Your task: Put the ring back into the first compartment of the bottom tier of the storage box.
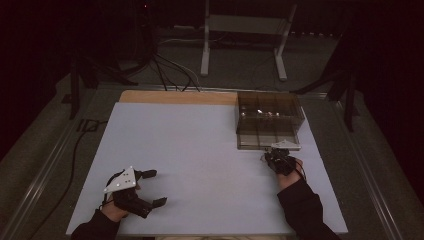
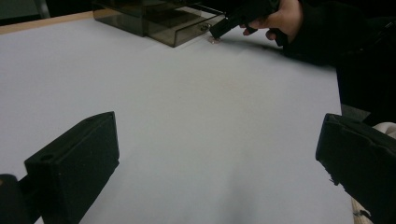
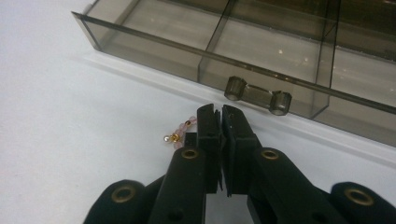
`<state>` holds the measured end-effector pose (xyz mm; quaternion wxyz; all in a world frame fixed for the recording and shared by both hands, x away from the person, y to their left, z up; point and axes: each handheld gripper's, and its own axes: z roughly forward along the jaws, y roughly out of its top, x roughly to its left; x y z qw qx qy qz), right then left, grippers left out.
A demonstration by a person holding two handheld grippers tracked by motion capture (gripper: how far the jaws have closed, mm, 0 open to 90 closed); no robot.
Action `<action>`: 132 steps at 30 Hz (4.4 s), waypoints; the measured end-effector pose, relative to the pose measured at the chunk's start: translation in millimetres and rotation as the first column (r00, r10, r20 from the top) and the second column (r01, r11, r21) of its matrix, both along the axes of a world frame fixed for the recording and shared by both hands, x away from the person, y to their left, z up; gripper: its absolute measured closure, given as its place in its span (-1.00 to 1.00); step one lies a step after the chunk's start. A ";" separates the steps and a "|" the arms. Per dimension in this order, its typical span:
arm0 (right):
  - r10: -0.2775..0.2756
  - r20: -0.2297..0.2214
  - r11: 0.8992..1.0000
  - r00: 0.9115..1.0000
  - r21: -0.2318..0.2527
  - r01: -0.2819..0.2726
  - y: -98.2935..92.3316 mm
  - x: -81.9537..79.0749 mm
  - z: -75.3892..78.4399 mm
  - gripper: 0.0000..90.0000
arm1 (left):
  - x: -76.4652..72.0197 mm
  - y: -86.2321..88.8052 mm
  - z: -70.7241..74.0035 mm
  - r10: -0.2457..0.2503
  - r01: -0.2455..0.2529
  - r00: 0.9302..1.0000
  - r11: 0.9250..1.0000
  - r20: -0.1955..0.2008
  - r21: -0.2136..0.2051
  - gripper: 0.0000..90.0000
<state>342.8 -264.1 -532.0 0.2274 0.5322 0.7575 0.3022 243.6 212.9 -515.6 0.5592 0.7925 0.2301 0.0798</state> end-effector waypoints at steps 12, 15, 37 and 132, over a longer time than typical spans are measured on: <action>0.003 0.022 0.999 1.000 0.043 -0.003 -3.9 -5.5 11.7 0.93 | 0.0 -0.7 0.1 0.008 -0.008 1.000 1.000 0.005 0.004 -0.99; 0.004 0.025 0.999 1.000 0.049 -0.005 -3.9 -6.3 13.4 0.93 | -0.1 0.2 0.6 0.013 -0.013 1.000 1.000 0.008 -0.003 -0.99; 0.037 0.046 0.997 0.998 0.072 -0.040 4.1 -13.2 27.6 0.93 | 0.3 0.0 0.2 0.009 -0.009 1.000 1.000 0.001 -0.005 -0.99; -0.001 0.033 0.993 0.999 0.122 -0.003 42.9 60.6 34.5 0.93 | 1.1 0.6 -0.5 0.004 -0.004 1.000 1.000 -0.002 -0.010 -0.98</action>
